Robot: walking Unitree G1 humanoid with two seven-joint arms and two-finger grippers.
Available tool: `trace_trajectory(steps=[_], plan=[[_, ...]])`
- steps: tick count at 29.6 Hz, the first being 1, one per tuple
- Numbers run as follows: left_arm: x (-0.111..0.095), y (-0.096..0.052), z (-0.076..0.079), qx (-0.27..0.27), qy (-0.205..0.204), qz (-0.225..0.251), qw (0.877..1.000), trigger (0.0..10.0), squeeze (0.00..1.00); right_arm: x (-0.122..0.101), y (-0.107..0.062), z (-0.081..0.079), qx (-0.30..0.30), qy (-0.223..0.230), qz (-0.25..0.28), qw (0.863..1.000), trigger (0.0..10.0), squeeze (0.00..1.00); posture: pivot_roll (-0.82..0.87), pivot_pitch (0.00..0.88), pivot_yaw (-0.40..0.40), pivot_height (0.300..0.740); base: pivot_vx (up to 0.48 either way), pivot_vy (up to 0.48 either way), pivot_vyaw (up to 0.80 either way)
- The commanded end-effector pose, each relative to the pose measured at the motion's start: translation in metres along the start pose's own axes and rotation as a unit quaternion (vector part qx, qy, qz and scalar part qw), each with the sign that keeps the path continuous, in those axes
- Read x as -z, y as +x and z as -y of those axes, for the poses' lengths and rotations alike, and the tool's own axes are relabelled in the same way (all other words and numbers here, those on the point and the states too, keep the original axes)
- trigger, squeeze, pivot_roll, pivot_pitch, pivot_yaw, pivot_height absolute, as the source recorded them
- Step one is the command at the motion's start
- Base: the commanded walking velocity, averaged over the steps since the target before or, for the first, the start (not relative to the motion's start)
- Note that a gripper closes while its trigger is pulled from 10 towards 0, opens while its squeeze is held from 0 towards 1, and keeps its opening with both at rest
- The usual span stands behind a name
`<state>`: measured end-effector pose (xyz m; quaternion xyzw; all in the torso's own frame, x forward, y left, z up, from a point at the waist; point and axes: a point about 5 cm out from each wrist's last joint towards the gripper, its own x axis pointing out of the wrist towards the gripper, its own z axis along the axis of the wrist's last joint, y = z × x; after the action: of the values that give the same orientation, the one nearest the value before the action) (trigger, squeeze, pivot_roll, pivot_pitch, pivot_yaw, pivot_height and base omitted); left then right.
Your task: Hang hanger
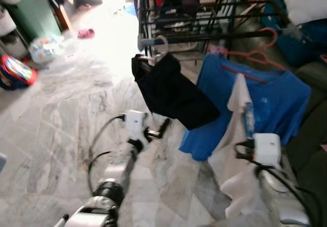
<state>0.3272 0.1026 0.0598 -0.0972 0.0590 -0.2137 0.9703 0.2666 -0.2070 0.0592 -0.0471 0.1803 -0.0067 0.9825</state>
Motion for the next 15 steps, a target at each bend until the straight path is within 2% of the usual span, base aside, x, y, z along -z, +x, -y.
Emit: trace_trajectory(steps=[1, 11, 15], plan=[[0.0025, 0.0027, 0.0088, 0.008, -0.002, -0.003, 1.000, 10.0, 0.00, -0.0040, -0.0005, 0.0036, -0.005, -0.008, 0.004, 1.000, 10.0, 0.00, -0.16, 0.083, 0.051, 0.740, 0.334, 0.304, 0.00], [0.0038, 0.0041, 0.0108, 0.005, -0.002, -0.007, 1.000, 10.0, 0.00, -0.0035, 0.0011, 0.0026, -0.014, -0.018, -0.004, 1.000, 10.0, 0.00, -0.16, 0.071, 0.032, 0.740, 0.313, 0.282, 0.00], [0.0046, 0.0034, 0.0097, 0.001, -0.003, -0.008, 1.000, 10.0, 0.00, -0.0045, 0.0021, 0.0065, -0.002, -0.014, -0.006, 1.000, 10.0, 0.00, -0.16, 0.079, 0.034, 0.740, 0.356, 0.000, 0.00]])
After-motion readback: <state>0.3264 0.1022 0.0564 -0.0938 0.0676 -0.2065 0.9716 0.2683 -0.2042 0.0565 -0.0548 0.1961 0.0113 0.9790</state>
